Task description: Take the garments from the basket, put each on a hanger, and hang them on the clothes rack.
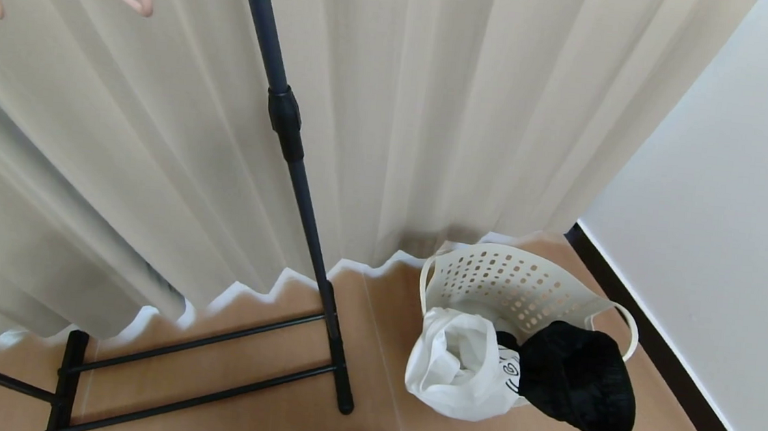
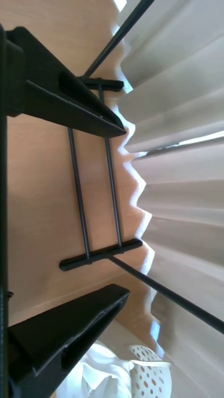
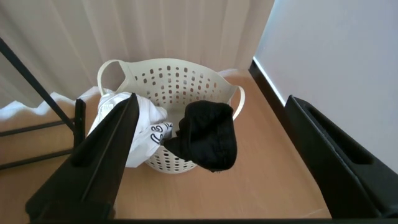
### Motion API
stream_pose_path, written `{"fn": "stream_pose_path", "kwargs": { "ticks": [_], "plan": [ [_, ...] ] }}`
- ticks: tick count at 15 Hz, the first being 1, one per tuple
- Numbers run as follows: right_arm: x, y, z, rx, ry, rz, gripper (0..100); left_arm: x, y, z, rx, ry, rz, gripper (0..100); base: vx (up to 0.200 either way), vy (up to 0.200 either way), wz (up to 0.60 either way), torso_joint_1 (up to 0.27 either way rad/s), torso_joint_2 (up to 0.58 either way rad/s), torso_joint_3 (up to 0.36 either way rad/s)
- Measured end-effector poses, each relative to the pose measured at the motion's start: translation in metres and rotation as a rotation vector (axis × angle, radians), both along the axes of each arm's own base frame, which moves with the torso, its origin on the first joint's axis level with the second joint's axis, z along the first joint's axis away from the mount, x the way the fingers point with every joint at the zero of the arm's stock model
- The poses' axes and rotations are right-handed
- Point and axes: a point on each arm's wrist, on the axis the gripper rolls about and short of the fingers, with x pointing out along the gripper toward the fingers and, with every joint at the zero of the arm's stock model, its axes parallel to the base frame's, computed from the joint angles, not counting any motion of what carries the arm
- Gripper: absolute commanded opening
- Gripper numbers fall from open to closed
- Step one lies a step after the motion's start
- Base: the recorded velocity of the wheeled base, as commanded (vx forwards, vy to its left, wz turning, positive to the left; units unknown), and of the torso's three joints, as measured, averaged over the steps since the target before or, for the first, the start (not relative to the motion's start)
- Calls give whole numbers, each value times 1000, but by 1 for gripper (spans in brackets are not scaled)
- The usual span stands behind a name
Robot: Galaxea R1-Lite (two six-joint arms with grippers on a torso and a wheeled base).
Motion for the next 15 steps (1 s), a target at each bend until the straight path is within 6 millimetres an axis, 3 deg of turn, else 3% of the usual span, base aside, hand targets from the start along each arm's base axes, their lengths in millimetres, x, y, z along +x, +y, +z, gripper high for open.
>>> {"fn": "stream_pose_path", "kwargs": {
  "ticks": [15],
  "plan": [
    [0, 0, 0, 4, -1, -1, 100, 0, 0, 0, 0, 0, 0, 100, 0, 0, 0, 3, 3, -197]
  ]
}}
